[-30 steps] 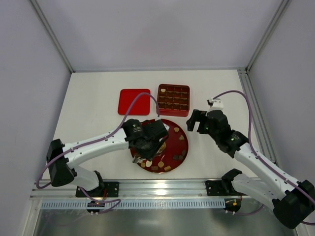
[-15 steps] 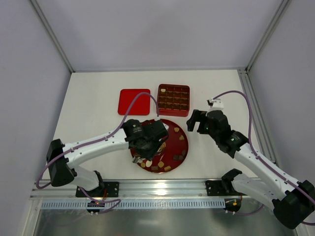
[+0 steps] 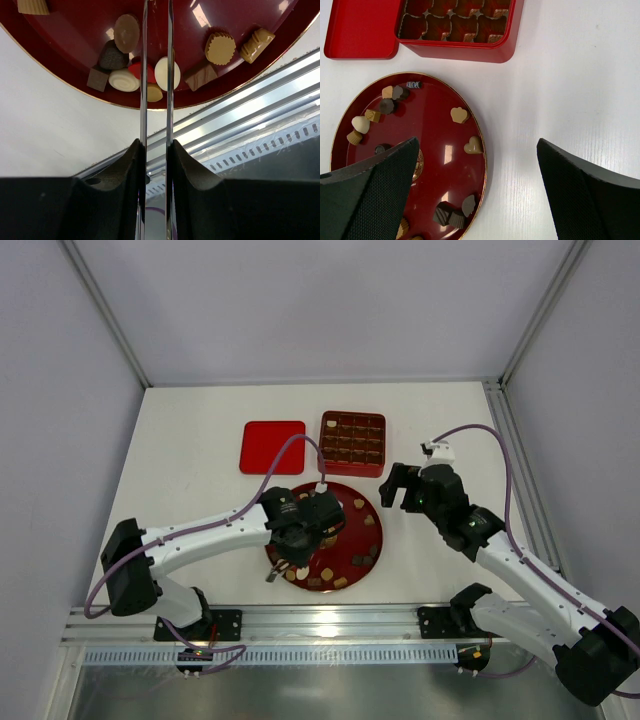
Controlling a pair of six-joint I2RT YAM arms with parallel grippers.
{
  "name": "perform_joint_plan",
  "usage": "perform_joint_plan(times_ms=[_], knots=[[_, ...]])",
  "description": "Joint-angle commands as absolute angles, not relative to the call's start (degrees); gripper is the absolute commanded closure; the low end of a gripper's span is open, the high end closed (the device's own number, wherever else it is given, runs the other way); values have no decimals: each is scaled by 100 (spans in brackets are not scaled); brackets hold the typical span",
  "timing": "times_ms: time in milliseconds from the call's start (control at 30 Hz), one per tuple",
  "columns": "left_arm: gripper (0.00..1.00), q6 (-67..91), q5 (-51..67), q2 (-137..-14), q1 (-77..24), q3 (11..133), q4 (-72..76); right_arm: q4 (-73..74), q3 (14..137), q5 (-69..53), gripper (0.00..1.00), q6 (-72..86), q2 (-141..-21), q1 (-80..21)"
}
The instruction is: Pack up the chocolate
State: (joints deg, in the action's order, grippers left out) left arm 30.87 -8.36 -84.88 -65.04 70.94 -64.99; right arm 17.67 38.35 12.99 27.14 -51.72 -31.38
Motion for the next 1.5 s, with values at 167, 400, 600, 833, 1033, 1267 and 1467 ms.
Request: perform_joint_plan(times_ms=[167, 400, 600, 833, 1033, 1267, 1467], knots=[[86, 2822, -1388, -8490, -6504, 8085, -6565, 1661, 3876, 1512, 0, 2646, -5036, -3103], [85, 2224, -1503, -8955, -5916, 9271, -6566, 1644, 3937, 1512, 0, 2593, -5089, -3085], [86, 1749, -1511, -9737, -5056, 10404, -6005, 1617, 4051, 1477, 0, 2549, -5247, -3041], [87, 1371, -1617, -11073, -4439, 11793, -5564, 1573, 4096, 1397, 0, 2575, -5370, -3023], [86, 1204, -1512, -12206, -4175, 13102, -5677, 1608, 4078, 1433, 0, 2566, -5370, -3006], [84, 1143, -1336, -12656, -4008, 13465, -5458, 1600, 4069, 1380, 0, 2566, -5344, -2997], [83, 1011, -1318, -12753, -3990, 13290, -5301, 1538, 4034, 1336, 0, 2584, -5379, -2997]])
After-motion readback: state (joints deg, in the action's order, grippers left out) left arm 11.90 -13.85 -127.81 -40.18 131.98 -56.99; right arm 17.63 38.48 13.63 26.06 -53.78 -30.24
